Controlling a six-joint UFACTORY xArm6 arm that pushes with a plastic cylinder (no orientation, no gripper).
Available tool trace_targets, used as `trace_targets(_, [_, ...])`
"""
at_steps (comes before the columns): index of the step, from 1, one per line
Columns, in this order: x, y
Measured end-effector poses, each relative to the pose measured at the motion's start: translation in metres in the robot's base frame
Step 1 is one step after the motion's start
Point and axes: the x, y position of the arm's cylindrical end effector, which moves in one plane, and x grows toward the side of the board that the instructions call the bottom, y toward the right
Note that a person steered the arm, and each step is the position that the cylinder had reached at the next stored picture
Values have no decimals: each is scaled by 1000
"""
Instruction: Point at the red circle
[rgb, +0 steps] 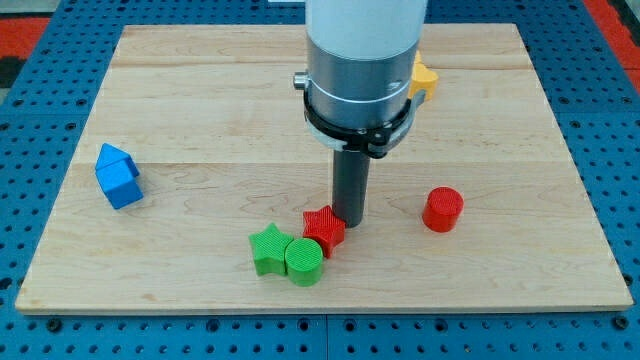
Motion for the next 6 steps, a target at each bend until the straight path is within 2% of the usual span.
trace_targets(1, [-9, 0])
trace_targets(2, [-19, 26])
trace_targets(3, [-50, 40])
trace_targets(4, [-75, 94])
trace_targets(5, [-48, 145])
trace_targets(6, [-3, 145])
